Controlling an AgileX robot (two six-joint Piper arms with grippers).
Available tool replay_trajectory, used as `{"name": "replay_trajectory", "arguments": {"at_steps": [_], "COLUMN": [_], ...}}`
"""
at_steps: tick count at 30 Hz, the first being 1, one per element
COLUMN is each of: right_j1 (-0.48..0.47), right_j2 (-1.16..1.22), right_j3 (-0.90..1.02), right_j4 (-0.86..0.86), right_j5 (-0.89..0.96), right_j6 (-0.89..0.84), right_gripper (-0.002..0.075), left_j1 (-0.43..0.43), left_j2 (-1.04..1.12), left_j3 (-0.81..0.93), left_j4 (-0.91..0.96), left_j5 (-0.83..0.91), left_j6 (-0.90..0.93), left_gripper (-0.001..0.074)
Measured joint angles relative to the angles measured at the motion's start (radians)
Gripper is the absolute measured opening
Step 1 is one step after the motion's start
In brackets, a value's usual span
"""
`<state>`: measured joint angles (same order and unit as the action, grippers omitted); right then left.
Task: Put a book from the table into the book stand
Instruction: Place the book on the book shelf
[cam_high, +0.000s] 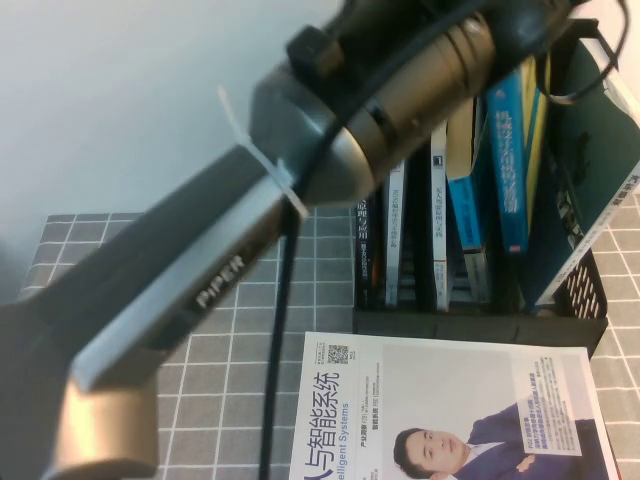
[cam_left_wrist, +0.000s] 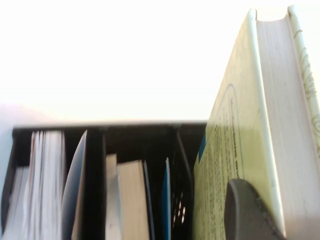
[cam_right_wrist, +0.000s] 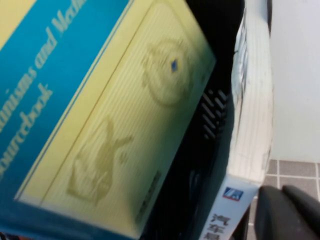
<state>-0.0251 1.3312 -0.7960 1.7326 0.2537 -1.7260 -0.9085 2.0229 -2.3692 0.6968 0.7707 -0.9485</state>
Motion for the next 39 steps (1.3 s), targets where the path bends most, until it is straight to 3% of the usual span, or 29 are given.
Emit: {"name": "replay_trajectory", "arguments": {"at_steps": [21, 36, 39], "right_j1": [0.0, 0.0, 0.0], "right_j2": [0.0, 0.0, 0.0], "right_j3": [0.0, 0.0, 0.0], "right_j4": [0.0, 0.0, 0.0], "right_j5": [-0.002, 0.027, 0.058], "right_j6": [0.002, 0.002, 0.002], "right_gripper": [-0.0002, -0.0002, -0.0002], "left_j1": [-0.016, 0.023, 0.051], "left_j2": [0.105, 0.168, 0.168], "left_j3": [0.0, -0.002, -0.005], "left_j4": [0.115, 0.005, -0.095], "left_j5": [-0.035, -0.105, -0.144], "left_j6": [-0.175, -0.076, -0.012], "left_gripper": [0.0192, 0.0195, 0.0295]}}
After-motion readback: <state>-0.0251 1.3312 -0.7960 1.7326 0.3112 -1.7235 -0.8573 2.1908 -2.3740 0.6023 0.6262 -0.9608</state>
